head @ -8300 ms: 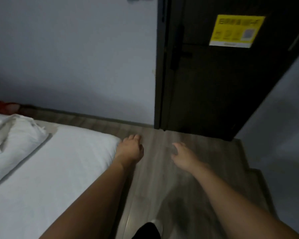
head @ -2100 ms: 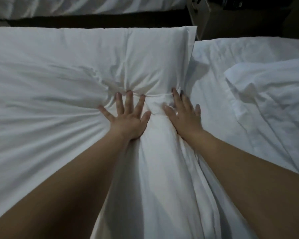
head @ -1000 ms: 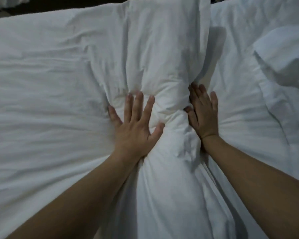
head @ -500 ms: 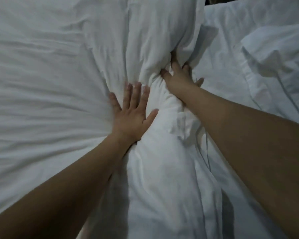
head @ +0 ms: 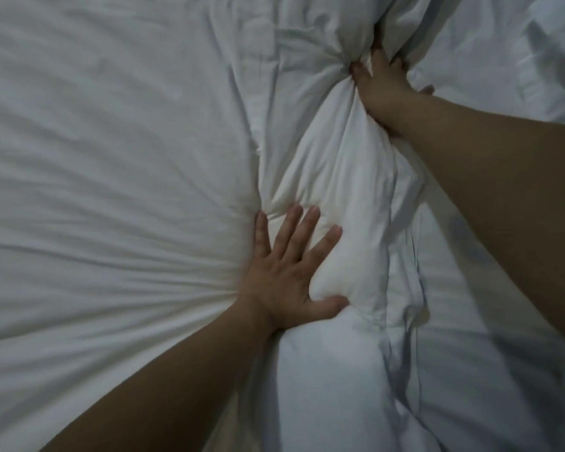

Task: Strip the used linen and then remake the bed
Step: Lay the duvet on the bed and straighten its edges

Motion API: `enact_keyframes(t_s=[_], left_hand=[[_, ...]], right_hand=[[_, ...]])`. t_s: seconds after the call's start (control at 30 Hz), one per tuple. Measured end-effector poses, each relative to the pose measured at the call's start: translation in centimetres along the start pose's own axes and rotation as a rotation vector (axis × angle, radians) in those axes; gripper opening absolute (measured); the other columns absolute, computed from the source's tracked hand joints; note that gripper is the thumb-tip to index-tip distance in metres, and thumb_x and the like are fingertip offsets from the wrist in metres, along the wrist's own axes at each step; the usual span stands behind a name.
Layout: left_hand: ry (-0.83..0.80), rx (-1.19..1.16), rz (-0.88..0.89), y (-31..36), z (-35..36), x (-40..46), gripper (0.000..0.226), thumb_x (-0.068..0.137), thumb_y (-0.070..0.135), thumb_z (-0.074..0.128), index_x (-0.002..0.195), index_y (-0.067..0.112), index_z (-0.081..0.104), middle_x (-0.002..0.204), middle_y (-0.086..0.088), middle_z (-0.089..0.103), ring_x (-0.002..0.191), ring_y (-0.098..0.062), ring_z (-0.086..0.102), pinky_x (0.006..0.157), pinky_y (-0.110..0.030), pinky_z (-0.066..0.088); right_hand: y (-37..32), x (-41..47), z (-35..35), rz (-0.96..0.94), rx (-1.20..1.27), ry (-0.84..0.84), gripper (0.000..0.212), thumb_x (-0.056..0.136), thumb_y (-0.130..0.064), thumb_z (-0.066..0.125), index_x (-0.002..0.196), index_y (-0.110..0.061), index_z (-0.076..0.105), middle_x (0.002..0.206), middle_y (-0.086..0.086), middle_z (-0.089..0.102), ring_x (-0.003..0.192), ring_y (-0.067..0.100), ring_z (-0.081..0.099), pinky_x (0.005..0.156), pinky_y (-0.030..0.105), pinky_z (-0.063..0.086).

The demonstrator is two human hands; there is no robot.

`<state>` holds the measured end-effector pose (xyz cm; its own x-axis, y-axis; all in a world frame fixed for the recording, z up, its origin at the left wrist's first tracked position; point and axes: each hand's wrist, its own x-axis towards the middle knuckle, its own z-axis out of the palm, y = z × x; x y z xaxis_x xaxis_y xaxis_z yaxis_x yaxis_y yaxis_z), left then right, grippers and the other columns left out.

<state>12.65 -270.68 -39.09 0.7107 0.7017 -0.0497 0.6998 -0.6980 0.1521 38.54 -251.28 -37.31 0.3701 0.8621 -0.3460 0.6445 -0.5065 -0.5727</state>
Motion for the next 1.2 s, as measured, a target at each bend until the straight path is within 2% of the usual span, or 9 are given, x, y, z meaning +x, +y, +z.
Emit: enact_keyframes(t_s=[0.17, 0.3, 0.43, 0.53, 0.67, 0.77, 0.87, 1.07, 1.2], left_hand=[[0.021, 0.016, -0.006, -0.4, 0.7, 0.3, 0.099, 0.075, 0.083, 0.038, 0.154, 0.030, 0.011, 0.163, -0.009, 0.010, 0.150, -0.030, 0.006, 0.112, -0.068, -0.003], [-0.044, 0.014, -0.056, -0.1, 0.2, 0.4, 0.098, 0.075, 0.085, 0.029, 0.154, 0.036, -0.002, 0.164, -0.004, -0.003, 0.150, -0.024, -0.009, 0.113, -0.065, -0.012], [-0.148, -0.020, -0.134, 1.3, -1.0, 0.1, 0.097, 0.074, 0.088, 0.023, 0.151, 0.042, -0.015, 0.162, 0.002, -0.021, 0.146, -0.016, -0.025, 0.112, -0.058, -0.021], [-0.160, -0.089, -0.177, 3.2, -2.0, -1.6, 0.092, 0.080, 0.084, 0.025, 0.151, 0.041, -0.015, 0.161, 0.001, -0.022, 0.147, -0.017, -0.025, 0.113, -0.055, -0.022], [-0.164, -0.240, -0.252, 6.8, -3.0, -5.7, 0.071, 0.096, 0.064, 0.020, 0.153, 0.037, -0.012, 0.162, 0.001, -0.020, 0.147, -0.018, -0.023, 0.116, -0.050, -0.019], [-0.157, -0.306, -0.270, 9.0, -3.9, -9.5, 0.062, 0.101, 0.051, 0.018, 0.154, 0.033, -0.008, 0.163, 0.002, -0.016, 0.148, -0.016, -0.020, 0.118, -0.045, -0.016], [-0.171, -0.343, -0.250, 10.5, -5.0, -14.7, 0.060, 0.100, 0.049, 0.013, 0.155, 0.031, -0.005, 0.163, 0.003, -0.013, 0.149, -0.015, -0.016, 0.119, -0.045, -0.013], [-0.205, -0.197, -0.066, 11.8, -5.5, -26.2, 0.064, 0.096, 0.055, 0.006, 0.156, 0.033, -0.004, 0.163, 0.006, -0.012, 0.149, -0.014, -0.017, 0.120, -0.044, -0.011], [-0.258, -0.157, -0.039, 11.8, -6.9, -30.6, 0.068, 0.095, 0.054, 0.004, 0.157, 0.025, 0.000, 0.163, 0.005, -0.007, 0.149, -0.014, -0.014, 0.120, -0.041, -0.012]], right_hand=[[1.0, -6.9, -0.9, 0.040, 0.428, 0.070, 0.083, 0.087, -0.069, 0.036, 0.155, -0.029, 0.010, 0.158, 0.005, 0.028, 0.140, 0.026, 0.034, 0.114, 0.041, 0.029], [4.6, -18.6, 0.0, 0.089, 0.695, 0.014, 0.066, 0.090, -0.062, 0.047, 0.144, -0.024, 0.039, 0.139, 0.000, 0.051, 0.116, 0.017, 0.059, 0.085, 0.038, 0.053], [7.6, -31.2, 2.0, 0.081, 0.763, -0.038, 0.068, 0.075, -0.071, 0.059, 0.133, -0.038, 0.048, 0.127, -0.015, 0.060, 0.117, 0.006, 0.058, 0.106, 0.041, 0.043], [8.3, -40.5, 3.1, 0.233, 0.682, -0.091, 0.071, 0.067, -0.073, 0.068, 0.128, -0.046, 0.045, 0.129, -0.014, 0.058, 0.116, 0.010, 0.057, 0.104, 0.041, 0.045], [8.2, -49.1, 3.8, 0.407, 0.586, -0.180, 0.077, 0.061, -0.078, 0.069, 0.121, -0.031, 0.055, 0.113, -0.011, 0.066, 0.101, 0.010, 0.063, 0.093, 0.036, 0.051], [9.1, -52.1, 5.1, 0.416, 0.428, -0.131, 0.034, 0.089, -0.050, 0.061, 0.102, -0.019, 0.066, 0.098, -0.002, 0.070, 0.092, 0.018, 0.064, 0.083, 0.035, 0.051], [10.1, -53.2, 5.9, 0.447, 0.453, 0.013, 0.029, 0.095, -0.031, 0.058, 0.087, -0.006, 0.070, 0.087, 0.014, 0.072, 0.081, 0.026, 0.065, 0.071, 0.034, 0.048], [10.2, -54.7, 6.0, 0.444, 0.282, 0.035, 0.039, 0.099, -0.038, 0.049, 0.119, -0.007, 0.064, 0.117, 0.016, 0.065, 0.111, 0.031, 0.059, 0.086, 0.029, 0.040], [7.9, -56.7, 5.1, 0.464, 0.211, 0.144, 0.038, 0.097, -0.035, 0.050, 0.120, -0.006, 0.052, 0.122, 0.018, 0.059, 0.111, 0.033, 0.056, 0.084, 0.032, 0.040]])
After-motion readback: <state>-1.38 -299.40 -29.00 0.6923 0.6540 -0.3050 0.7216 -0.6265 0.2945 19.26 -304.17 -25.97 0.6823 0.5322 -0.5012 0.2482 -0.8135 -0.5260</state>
